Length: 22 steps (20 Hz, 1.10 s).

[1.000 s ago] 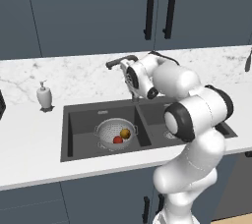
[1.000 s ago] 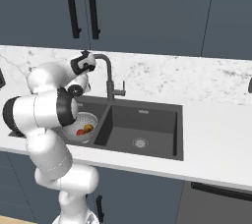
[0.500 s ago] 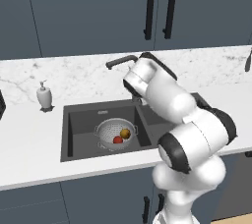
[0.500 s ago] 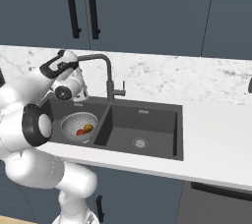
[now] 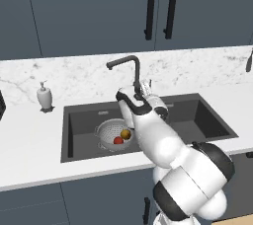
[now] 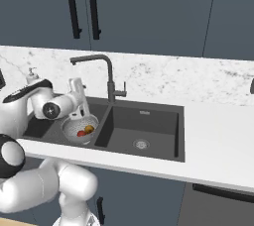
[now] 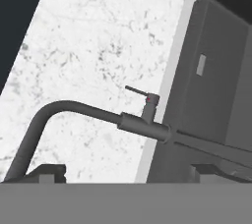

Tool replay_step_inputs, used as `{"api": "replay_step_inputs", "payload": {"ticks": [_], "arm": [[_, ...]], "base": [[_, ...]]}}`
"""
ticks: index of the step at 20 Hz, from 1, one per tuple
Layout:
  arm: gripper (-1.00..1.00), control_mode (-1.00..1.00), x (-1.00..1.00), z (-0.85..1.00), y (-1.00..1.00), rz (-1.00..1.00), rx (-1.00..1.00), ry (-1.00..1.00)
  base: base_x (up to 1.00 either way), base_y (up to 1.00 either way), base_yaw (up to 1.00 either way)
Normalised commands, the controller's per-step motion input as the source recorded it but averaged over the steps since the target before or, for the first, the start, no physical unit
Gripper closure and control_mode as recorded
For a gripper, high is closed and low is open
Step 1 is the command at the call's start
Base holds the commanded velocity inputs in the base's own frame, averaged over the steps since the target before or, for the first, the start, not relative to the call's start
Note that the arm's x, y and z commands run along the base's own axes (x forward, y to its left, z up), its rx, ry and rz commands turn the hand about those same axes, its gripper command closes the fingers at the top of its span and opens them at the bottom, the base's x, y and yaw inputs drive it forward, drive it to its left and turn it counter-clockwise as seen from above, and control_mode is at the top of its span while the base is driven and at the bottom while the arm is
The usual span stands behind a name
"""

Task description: Put the colander in the sink, put the pear, apple in the colander, and turn on the sink faucet and pour water over the colander.

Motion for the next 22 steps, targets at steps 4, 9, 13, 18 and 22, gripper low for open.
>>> {"api": "replay_step_inputs", "payload": {"ticks": [4, 9, 13, 18, 22], "arm": [[-1.0, -1.0, -0.62, 0.52, -0.79, 0.0, -0.11, 0.26], [-1.0, -1.0, -0.42, 0.56, -0.7, 0.0, -0.12, 0.46], [-1.0, -1.0, -0.36, 0.56, -0.6, 0.0, -0.11, 0.53], [-1.0, -1.0, -0.21, 0.56, -0.53, 0.0, -0.13, 0.56], [-1.0, -1.0, -0.23, 0.51, -0.53, 0.02, -0.16, 0.55]], "base": [[0.0, 0.0, 0.0], [0.0, 0.0, 0.0], [0.0, 0.0, 0.0], [0.0, 0.0, 0.0], [0.0, 0.0, 0.0]]}}
